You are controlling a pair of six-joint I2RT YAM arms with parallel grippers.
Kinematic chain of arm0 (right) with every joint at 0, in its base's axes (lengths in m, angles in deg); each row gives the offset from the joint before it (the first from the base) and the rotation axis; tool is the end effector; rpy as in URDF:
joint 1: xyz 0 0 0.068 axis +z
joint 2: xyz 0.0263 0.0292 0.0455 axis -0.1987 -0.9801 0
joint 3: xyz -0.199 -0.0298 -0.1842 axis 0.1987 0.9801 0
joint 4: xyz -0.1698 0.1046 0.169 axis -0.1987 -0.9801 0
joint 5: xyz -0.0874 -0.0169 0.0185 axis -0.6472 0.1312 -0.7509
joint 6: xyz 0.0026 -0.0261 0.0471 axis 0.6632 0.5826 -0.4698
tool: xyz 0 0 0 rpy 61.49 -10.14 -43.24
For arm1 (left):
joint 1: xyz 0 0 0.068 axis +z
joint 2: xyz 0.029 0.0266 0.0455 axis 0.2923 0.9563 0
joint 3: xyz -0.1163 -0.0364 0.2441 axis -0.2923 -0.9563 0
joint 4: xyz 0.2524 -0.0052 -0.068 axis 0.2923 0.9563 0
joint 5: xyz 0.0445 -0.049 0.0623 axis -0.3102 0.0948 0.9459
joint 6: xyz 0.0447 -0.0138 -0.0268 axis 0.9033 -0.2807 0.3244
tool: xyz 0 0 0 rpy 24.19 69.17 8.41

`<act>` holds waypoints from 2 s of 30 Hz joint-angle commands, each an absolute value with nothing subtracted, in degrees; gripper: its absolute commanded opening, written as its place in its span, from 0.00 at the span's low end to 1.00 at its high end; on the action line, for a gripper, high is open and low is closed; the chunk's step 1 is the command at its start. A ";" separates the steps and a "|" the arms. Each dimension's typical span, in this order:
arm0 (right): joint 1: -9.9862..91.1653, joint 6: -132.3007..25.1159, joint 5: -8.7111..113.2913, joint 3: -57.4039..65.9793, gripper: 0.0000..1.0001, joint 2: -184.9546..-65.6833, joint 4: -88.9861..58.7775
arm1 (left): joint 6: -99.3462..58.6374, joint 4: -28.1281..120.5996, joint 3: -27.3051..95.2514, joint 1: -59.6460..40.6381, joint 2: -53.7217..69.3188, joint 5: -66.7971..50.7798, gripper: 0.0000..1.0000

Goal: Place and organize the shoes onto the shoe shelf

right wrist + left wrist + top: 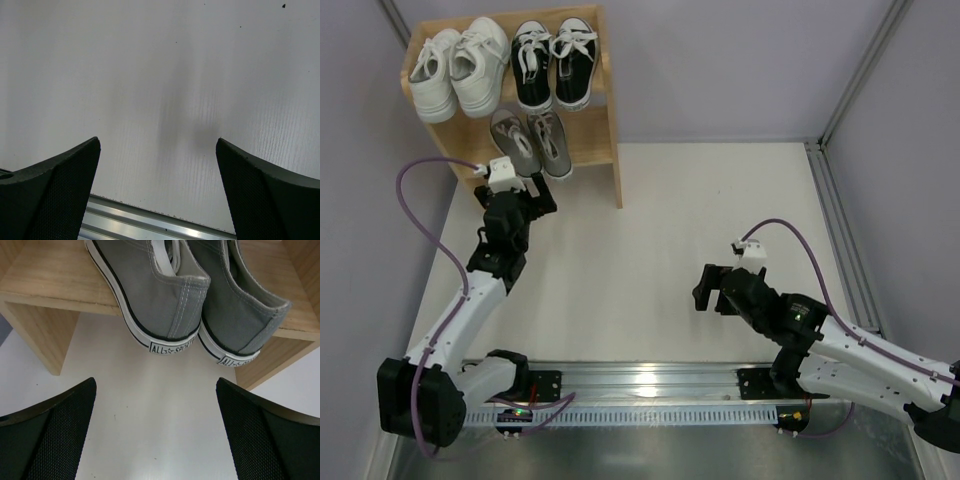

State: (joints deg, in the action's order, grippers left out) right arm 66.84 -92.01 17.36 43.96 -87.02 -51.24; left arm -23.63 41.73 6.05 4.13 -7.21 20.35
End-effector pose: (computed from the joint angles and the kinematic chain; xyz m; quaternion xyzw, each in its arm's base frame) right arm 0.1005 0.1167 0.2505 0.0137 0.8977 0.1564 0.4116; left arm 0.2440 -0.0431 0.3147 -0.1257 0.7497 -0.0230 0.6493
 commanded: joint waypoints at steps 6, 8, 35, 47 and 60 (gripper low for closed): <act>67.01 -89.58 17.14 43.09 0.97 -87.74 -48.09 | -18.79 35.77 14.97 3.99 0.59 25.21 1.00; 67.01 -89.32 17.58 42.92 0.97 -87.66 -48.26 | -19.06 35.42 15.68 4.08 2.25 24.77 0.99; 67.01 -89.49 16.44 44.06 0.97 -84.41 -49.75 | -12.56 37.52 12.96 7.41 -1.16 10.12 0.26; 67.01 -88.88 17.40 45.12 0.97 -84.67 -48.08 | -9.92 44.38 13.04 14.45 -4.15 0.69 0.25; 66.92 -89.49 17.05 46.70 0.97 -83.52 -48.08 | -22.05 44.73 15.24 11.99 -3.80 5.07 0.85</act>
